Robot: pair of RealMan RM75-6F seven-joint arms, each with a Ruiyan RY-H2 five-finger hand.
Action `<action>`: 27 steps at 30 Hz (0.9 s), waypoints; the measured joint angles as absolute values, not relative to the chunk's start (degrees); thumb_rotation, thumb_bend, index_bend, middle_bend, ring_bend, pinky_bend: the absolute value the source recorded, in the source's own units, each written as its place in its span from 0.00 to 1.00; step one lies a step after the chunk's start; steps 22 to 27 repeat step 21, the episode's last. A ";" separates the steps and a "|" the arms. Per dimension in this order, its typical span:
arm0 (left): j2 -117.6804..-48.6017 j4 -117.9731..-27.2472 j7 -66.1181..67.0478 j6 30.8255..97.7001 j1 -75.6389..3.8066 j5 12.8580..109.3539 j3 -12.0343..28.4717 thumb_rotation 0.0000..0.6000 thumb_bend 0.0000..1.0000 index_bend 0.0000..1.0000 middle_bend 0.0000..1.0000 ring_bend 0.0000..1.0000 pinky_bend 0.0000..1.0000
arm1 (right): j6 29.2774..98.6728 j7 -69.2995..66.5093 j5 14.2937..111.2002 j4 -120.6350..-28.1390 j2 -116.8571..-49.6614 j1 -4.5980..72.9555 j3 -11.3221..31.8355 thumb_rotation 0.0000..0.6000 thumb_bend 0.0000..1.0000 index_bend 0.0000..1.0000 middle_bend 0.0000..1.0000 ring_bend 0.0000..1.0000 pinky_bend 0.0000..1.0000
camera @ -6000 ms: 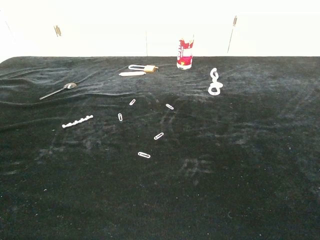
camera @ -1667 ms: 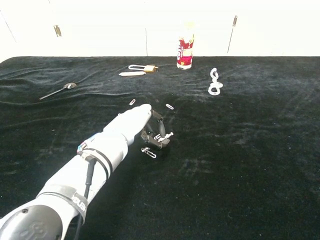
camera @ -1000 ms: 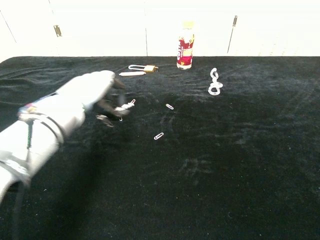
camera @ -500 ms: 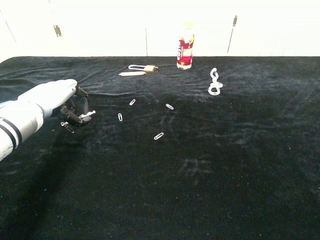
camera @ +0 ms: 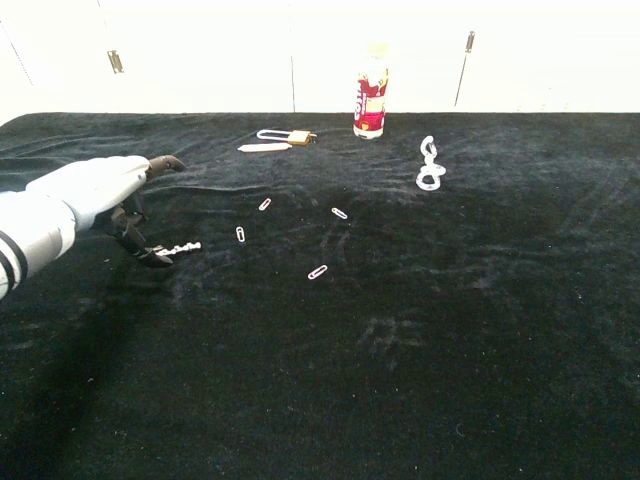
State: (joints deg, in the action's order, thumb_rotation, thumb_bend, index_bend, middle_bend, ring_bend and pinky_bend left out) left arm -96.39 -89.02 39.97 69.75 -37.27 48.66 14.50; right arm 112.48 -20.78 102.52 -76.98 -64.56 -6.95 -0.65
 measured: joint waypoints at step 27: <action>-72.71 -101.88 27.03 96.33 -10.15 89.48 -14.34 1.00 0.13 0.00 0.00 0.00 0.00 | 107.61 -13.48 103.41 -81.09 -63.98 -6.01 -1.78 1.00 0.36 0.00 0.00 0.00 0.00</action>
